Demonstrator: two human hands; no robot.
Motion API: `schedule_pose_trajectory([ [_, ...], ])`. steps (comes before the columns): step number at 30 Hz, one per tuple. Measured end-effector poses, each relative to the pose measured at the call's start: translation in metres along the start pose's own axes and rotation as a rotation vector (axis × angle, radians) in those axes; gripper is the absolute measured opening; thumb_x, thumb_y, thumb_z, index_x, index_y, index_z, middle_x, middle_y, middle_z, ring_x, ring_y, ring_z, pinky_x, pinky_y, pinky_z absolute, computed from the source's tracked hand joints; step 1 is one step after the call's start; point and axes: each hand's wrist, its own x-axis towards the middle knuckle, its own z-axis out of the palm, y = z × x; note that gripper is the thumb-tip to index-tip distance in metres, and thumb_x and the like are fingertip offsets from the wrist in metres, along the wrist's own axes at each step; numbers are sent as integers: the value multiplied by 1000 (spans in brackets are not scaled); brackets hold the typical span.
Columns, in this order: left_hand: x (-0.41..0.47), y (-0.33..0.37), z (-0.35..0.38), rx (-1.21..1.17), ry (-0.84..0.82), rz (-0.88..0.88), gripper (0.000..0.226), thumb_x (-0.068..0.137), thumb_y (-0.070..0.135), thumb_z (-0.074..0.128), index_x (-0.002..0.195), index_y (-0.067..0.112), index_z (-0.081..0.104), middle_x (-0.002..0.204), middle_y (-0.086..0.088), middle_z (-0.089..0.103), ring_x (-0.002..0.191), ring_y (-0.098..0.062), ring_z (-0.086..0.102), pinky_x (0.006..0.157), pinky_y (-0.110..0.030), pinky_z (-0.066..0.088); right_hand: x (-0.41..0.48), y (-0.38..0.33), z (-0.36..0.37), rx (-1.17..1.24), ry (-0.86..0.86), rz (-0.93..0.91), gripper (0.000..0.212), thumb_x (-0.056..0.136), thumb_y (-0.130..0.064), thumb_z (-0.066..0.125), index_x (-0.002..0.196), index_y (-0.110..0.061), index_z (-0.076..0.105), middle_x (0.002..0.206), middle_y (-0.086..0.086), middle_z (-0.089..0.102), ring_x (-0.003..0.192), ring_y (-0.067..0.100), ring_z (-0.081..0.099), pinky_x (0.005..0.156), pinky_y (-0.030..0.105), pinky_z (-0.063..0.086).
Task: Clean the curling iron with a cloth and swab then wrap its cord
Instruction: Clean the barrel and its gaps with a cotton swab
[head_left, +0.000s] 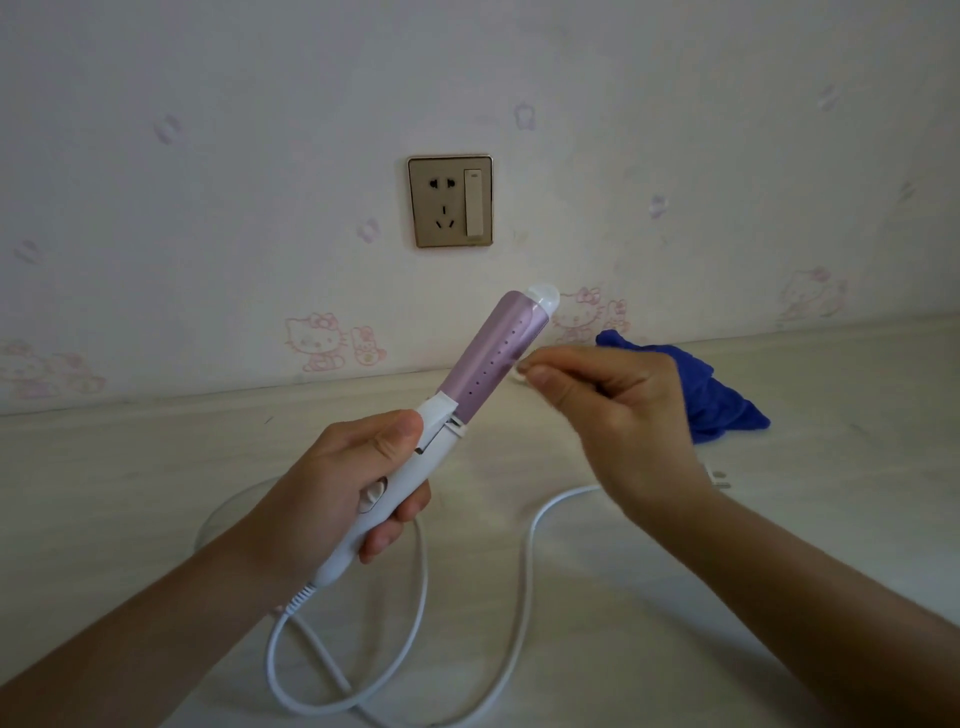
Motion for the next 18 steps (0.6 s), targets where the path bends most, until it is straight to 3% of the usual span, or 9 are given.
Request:
schedule_pose_trajectory([
  [3, -1, 1, 2, -35, -20, -39, 67, 89, 50, 50, 114, -12, 58, 63, -17, 51, 36, -18, 37, 40, -22, 30, 2, 1, -3, 4, 7, 5, 27, 93, -9, 71, 98, -33, 81, 72, 15, 72, 65, 42, 55, 57, 39, 52],
  [7, -2, 5, 2, -85, -72, -110, 58, 90, 54, 48, 108, 5, 73, 64, -16, 50, 38, -18, 36, 40, -21, 32, 1, 2, -2, -25, 2, -16, 27, 94, -9, 71, 101, -33, 80, 75, 12, 74, 68, 40, 60, 62, 43, 54],
  [15, -3, 8, -1, -187, -163, -216, 64, 87, 62, 50, 115, 8, 72, 65, -11, 48, 39, -15, 35, 39, -21, 32, 1, 3, -4, -38, 16, -18, 21, 94, -14, 70, 102, -31, 80, 75, 5, 75, 64, 30, 60, 60, 31, 55],
  [18, -4, 9, -2, -193, -158, -224, 65, 88, 61, 47, 116, 8, 71, 65, -11, 48, 39, -16, 35, 39, -21, 32, -2, 4, -1, -29, -12, -20, 21, 94, -13, 70, 103, -29, 80, 77, 7, 76, 66, 35, 62, 62, 41, 58],
])
